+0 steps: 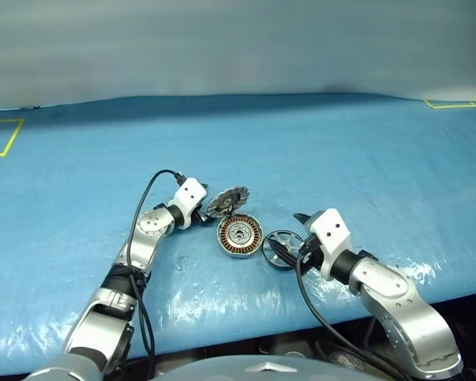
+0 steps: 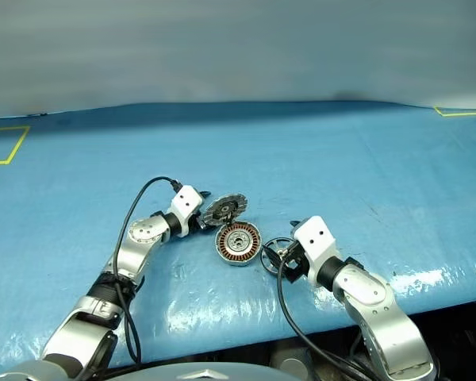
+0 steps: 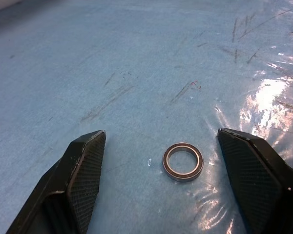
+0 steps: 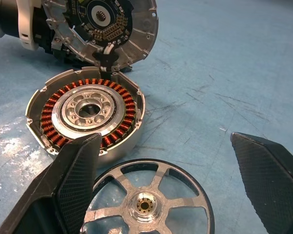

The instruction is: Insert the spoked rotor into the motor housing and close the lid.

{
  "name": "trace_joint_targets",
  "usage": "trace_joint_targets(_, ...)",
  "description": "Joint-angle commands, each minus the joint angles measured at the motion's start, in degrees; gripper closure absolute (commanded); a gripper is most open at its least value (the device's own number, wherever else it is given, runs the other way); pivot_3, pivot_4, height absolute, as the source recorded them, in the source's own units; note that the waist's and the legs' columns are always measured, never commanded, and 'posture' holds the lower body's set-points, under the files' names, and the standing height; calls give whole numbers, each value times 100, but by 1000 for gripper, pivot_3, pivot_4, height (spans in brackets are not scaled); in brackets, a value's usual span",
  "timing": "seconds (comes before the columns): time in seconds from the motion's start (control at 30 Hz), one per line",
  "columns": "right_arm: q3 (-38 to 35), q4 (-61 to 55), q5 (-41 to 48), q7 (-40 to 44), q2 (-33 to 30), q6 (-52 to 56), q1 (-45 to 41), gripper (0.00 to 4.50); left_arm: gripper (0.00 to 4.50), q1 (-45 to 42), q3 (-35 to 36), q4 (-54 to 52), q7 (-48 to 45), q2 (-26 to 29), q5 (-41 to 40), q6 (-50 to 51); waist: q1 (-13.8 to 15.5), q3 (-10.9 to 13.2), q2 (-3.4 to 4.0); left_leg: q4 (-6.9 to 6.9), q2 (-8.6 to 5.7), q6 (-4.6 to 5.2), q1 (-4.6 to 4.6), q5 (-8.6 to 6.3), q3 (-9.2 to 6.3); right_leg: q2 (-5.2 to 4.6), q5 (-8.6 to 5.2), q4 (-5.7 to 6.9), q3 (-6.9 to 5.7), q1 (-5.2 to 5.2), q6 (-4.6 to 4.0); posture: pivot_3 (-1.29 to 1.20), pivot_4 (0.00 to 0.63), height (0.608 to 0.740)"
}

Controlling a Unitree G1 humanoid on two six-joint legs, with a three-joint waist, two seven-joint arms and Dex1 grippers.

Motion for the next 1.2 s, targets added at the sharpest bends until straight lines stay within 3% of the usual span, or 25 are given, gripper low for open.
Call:
trace_joint_targets(0.03,-1,-49,-59,-17,-69,-101,-103,40,560,208,-130,187,28,88,225,149,0,-4,-1,0,0,0,1,0,0,0,0,0,1,0,0,0,150,740)
trace_joint_targets(0.27,-1,34,-80,-17,-87,-66,-220,40,560,176,-96,323,289,22,249,89,7,-12,-3,0,-1,0,8,1,1,0,1,1,2,7,-2,0,150,740)
trace_joint_targets(0.67,186,16,-234,-102,-117,-64,-169,0,4469,287,-183,438,246,180,363,-191,-15,-19,4,-1,11,-1,21,6,7,3,-9,10,11,10,-32,0,150,740)
trace_joint_targets(1.0,243,46,-291,-60,-195,-70,-194,0,4469,387,188,403,230,258,54,-416,-60,-28,10,-4,13,2,23,8,11,2,-8,10,17,8,-33,0,150,740)
trace_joint_targets(1.2,332,135,-344,-11,-210,-92,-293,0,4469,751,566,-213,-585,295,-785,-436,-126,-27,10,-13,14,1,20,8,12,1,-8,9,17,0,-33,0,150,740)
